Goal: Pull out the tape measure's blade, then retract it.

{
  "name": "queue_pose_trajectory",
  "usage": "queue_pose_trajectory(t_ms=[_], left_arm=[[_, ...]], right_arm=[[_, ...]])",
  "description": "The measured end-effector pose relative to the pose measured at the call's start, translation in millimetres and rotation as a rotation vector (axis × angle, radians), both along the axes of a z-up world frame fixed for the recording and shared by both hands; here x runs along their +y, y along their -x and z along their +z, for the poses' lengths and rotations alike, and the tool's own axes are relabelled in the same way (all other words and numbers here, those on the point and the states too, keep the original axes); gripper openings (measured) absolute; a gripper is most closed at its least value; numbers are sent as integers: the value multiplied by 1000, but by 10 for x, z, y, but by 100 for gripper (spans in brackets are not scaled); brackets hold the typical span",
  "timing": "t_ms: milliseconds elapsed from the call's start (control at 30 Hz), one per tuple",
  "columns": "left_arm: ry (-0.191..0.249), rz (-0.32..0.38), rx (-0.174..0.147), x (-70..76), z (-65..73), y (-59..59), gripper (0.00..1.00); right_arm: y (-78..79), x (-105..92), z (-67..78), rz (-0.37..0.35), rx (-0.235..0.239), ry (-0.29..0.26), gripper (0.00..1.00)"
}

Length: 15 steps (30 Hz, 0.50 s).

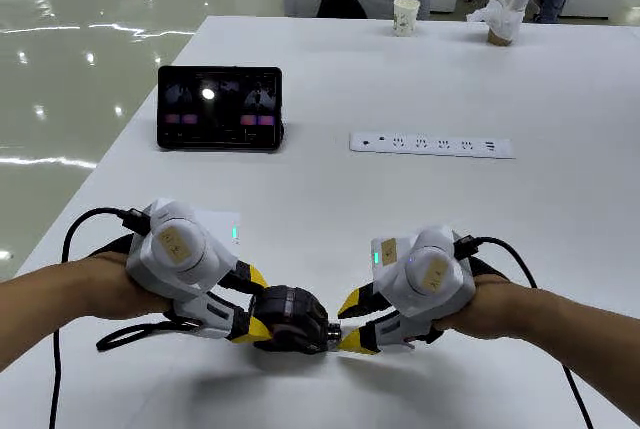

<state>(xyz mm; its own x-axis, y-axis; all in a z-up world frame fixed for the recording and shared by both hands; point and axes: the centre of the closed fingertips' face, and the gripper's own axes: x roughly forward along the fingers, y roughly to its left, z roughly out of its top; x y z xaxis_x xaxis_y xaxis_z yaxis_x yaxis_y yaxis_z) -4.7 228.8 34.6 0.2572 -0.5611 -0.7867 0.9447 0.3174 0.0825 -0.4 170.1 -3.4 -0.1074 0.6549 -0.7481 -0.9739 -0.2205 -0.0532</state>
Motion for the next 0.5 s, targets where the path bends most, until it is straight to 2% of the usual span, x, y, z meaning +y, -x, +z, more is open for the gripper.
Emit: queue_pose_trajectory(t_ms=[300, 500], left_arm=[[1, 1, 5, 4, -5, 2, 22], [5, 2, 10, 5, -1, 4, 22]], right_arm=[[8, 51, -113, -14, 17, 32, 13], [17, 39, -112, 3, 2, 39, 11]])
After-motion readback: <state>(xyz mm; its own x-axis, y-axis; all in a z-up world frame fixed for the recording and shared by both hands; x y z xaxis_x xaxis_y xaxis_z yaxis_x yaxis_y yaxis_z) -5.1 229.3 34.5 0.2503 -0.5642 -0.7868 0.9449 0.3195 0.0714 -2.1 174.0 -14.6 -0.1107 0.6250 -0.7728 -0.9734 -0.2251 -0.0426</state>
